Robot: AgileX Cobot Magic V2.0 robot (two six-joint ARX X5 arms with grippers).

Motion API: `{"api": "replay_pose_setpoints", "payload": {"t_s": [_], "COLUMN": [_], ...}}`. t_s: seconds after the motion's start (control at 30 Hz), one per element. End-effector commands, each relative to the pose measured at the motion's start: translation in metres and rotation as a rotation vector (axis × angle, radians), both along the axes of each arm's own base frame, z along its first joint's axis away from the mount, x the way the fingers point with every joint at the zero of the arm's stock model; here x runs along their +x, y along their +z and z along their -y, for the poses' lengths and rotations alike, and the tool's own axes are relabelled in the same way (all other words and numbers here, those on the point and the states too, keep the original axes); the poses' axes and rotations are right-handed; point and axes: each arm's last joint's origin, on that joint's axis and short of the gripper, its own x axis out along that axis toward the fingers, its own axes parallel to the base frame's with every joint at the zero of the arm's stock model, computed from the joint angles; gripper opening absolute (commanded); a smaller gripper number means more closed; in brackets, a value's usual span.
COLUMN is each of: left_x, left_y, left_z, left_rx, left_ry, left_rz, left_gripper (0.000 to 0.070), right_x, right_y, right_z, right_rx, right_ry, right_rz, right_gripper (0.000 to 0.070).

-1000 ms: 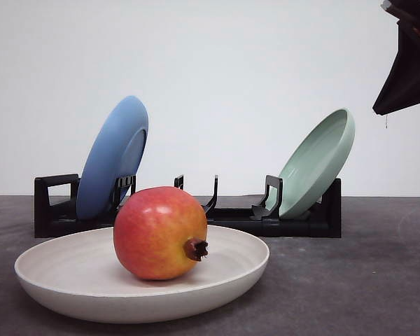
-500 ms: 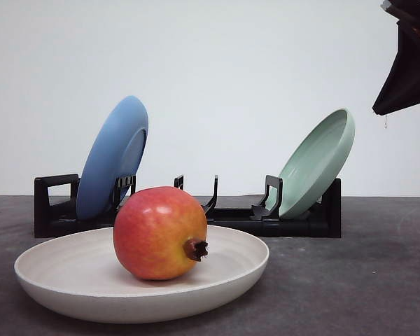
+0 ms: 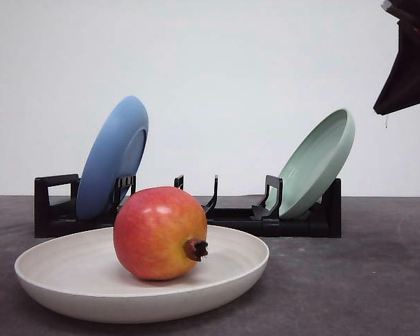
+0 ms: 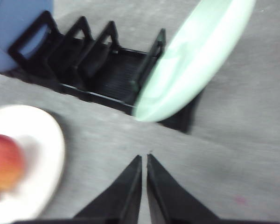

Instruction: Place pomegranate in white plate

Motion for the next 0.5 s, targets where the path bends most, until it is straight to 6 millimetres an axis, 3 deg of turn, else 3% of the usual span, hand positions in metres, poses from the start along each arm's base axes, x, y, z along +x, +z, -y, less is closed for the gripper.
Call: {"api": "replay_pose_setpoints", "payload": {"t_s": [0.0,0.2,0.47], "left_x": [0.001,0.001,0.001], "left_y": [-0.004,-0.004,-0.004], "left_z": [0.000,0.000,0.000], "left_rx": [0.007,0.007,0.007], "left_ry": [0.001,0.001,0.001], "left_rz": [-0.012,-0.012,-0.012], "left_gripper": [0.0000,0.0000,0.0000], "right_x": [-0.005,-0.031,-0.070], "right_y": [0.004,-0.013,-0.068], "right_z": [0.004,0.023,0.044], "right_rx": [-0.080,-0.091,-0.076], "right_ry": [0.020,-0.120,-0.298], "right_rz": [0.061,0.152,0.321], "right_gripper": [0.0015,0.0015,0.0015]}}
